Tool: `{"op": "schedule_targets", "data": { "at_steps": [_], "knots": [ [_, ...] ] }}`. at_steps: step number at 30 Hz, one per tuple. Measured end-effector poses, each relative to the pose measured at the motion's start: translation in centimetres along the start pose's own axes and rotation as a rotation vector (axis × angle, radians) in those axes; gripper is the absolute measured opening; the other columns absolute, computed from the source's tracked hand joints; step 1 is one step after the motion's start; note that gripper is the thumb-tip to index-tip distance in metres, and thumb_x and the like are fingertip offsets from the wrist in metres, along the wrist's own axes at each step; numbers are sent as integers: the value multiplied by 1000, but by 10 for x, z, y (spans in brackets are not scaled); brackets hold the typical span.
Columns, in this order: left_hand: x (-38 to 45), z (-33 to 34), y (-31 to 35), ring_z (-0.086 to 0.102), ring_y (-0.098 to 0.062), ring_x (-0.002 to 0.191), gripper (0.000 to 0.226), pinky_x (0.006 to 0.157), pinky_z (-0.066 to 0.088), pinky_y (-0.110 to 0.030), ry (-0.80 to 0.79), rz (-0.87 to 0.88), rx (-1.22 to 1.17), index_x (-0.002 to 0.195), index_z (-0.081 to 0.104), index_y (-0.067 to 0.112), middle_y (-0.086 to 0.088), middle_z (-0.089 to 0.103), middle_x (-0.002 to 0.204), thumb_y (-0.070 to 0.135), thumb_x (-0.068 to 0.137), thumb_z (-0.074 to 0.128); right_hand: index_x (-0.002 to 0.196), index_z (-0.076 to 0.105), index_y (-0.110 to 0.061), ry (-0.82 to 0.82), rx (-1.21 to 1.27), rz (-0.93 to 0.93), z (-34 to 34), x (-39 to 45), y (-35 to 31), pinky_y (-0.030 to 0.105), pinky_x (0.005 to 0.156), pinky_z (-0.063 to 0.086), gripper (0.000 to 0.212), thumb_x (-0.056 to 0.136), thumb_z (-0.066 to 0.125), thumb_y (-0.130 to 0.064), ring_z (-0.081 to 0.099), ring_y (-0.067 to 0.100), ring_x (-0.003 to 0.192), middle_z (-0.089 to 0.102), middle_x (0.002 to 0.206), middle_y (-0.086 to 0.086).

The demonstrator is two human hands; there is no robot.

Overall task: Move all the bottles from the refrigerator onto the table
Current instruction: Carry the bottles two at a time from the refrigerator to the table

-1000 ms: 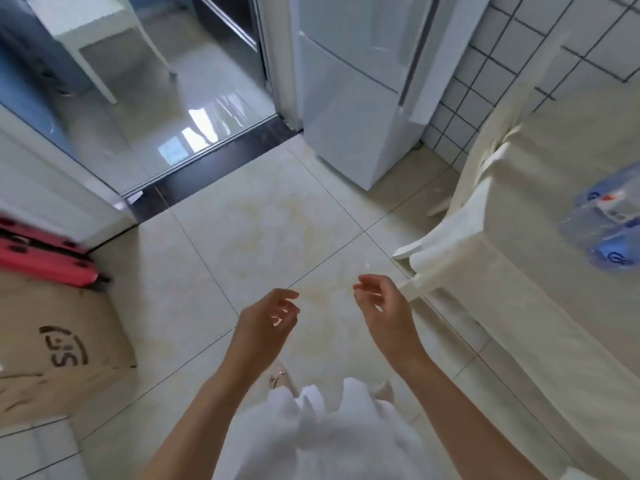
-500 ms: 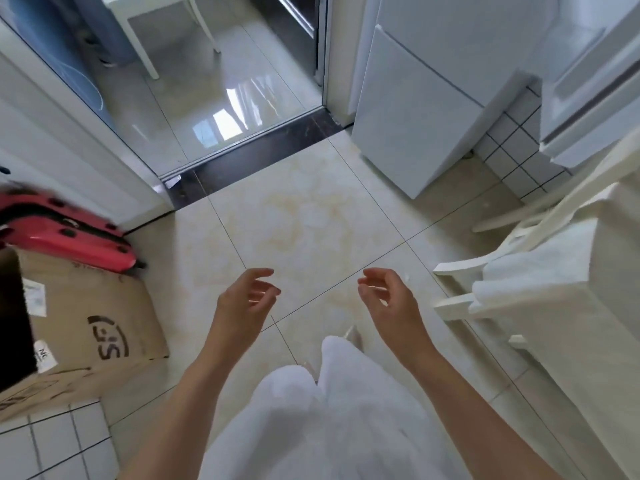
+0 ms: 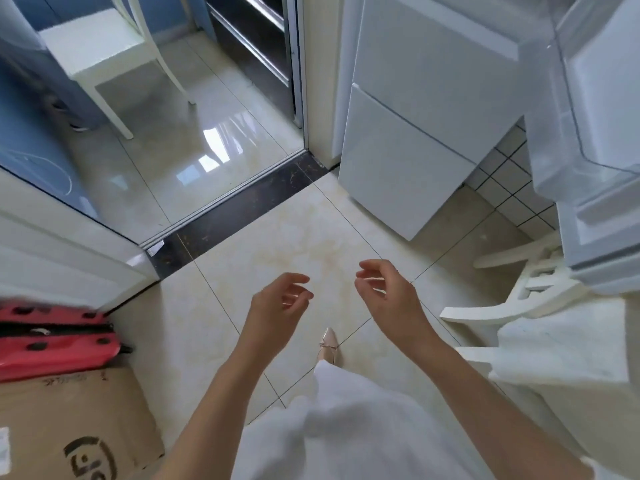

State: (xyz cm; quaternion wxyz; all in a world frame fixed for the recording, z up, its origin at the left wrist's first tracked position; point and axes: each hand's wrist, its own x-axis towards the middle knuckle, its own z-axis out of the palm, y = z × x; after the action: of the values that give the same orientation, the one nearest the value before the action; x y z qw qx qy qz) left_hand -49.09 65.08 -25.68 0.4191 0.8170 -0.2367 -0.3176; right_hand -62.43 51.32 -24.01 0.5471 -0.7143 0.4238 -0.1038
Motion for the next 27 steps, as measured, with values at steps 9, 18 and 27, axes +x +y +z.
{"op": "schedule_targets", "data": {
  "at_steps": [9, 18, 27],
  "knots": [
    [143, -16, 66, 66, 5, 89, 26, 83, 54, -18, -17, 108, 4, 107, 63, 27, 14, 70, 103, 6, 91, 62, 127, 49, -23, 95, -73, -15, -48, 137, -52, 31, 100, 45, 35, 93, 57, -30, 55, 9, 111, 59, 117, -10],
    [312, -15, 149, 65, 4, 96, 28, 90, 52, -26, -88, 213, -6, 112, 63, 28, 21, 67, 105, 8, 92, 62, 125, 51, -21, 330, 9, -17, -83, 270, -104, 36, 100, 48, 34, 93, 58, -27, 57, 10, 110, 61, 116, -6],
    [479, -26, 256, 66, 2, 94, 27, 90, 54, -28, -270, 416, 30, 111, 64, 27, 17, 70, 104, 9, 92, 61, 125, 52, -21, 554, 66, -22, -121, 400, -179, 34, 100, 47, 34, 92, 60, -25, 59, 8, 110, 62, 116, -5]
  ]
}}
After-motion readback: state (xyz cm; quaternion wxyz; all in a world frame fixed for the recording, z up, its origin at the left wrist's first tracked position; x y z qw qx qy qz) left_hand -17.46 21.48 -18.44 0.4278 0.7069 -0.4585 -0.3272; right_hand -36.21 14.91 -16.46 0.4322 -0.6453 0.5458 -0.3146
